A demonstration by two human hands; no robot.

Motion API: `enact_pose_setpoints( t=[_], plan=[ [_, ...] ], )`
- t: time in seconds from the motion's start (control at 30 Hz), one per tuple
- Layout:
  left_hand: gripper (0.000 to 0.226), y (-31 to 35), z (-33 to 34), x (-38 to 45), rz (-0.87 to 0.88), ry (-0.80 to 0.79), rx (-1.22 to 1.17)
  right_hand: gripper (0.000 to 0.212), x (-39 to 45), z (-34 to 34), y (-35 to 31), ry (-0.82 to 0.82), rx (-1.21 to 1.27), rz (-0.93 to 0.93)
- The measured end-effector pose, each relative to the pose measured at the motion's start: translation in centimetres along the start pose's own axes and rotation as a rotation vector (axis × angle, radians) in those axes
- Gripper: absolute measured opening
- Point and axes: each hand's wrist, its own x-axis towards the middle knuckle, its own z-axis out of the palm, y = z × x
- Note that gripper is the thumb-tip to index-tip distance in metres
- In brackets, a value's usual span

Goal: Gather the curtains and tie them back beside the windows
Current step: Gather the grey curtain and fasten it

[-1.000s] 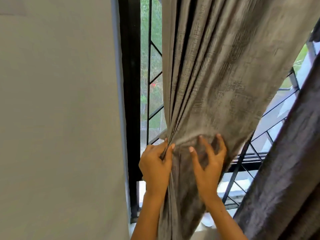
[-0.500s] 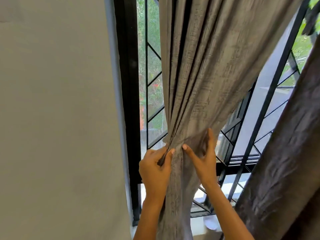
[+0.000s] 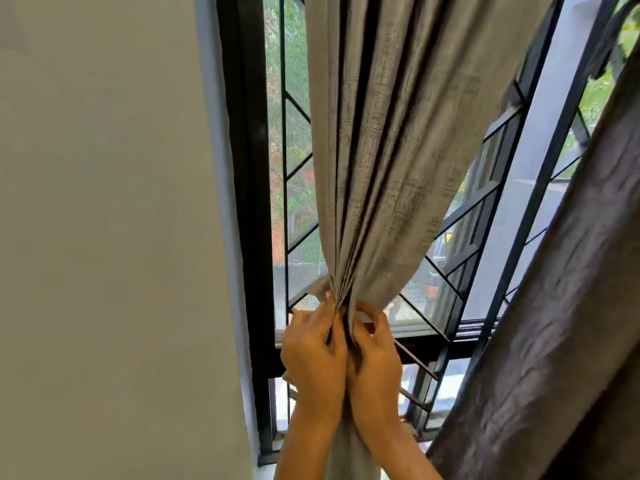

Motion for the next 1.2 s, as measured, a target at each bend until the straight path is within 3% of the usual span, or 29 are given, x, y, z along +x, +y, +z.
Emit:
enact_pose_setpoints(
  t=[0.03, 0.1, 0.27, 0.43, 0.53, 0.67, 0.73, 0.83, 0.9, 1.03, 1.2],
  plan=[
    [0.028, 0.0, 0.1, 0.0, 0.005, -0.003, -0.018, 0.017, 0.1, 0.0, -0.4, -0.056, 0.141, 0.101],
    [0.03, -0.2, 0.2, 0.0, 0.015, -0.016, -0.061, 0.018, 0.6, -0.2, 0.2, -0.134, 0.239, 0.12],
    [0.034, 0.0, 0.4, 0.4, -0.029, -0.069, -0.131, 0.049, 1.0, -0.6, 2.3, -0.169, -0.265, -0.198],
    [0.019, -0.5, 0.8, 1.3, -0.166, 0.013, -0.132, 0.047, 2.1, -1.5, 2.8, -0.337, -0.041, -0.135],
    [0.014, -1.0, 0.9, 1.7, -0.21, 0.023, -0.124, 0.045, 2.8, -2.0, 3.1, -0.204, 0.005, -0.089],
    [0.02, -0.5, 0.9, 1.8, -0.169, 0.023, -0.132, 0.067, 4.5, -2.3, 3.0, 0.055, 0.053, 0.045],
    [0.018, -0.7, 1.0, 1.7, -0.15, 0.029, -0.126, 0.055, 5.1, -2.6, 2.7, 0.115, 0.009, 0.009],
    [0.015, -1.1, 1.4, 1.6, -0.143, 0.019, -0.099, 0.015, 4.5, -2.3, 2.8, 0.188, -0.213, -0.242],
    [0.017, -0.9, 1.7, 1.5, -0.146, 0.021, -0.119, 0.02, 3.6, -1.4, 2.6, 0.136, -0.274, -0.316],
    [0.022, -0.4, 1.9, 0.9, -0.101, 0.008, -0.168, 0.026, 2.9, -0.2, 1.4, -0.068, -0.089, -0.165],
    [0.03, -0.4, 1.6, 0.8, -0.035, -0.04, -0.163, 0.032, 3.1, -0.5, 2.1, -0.152, -0.079, -0.168]
  ],
)
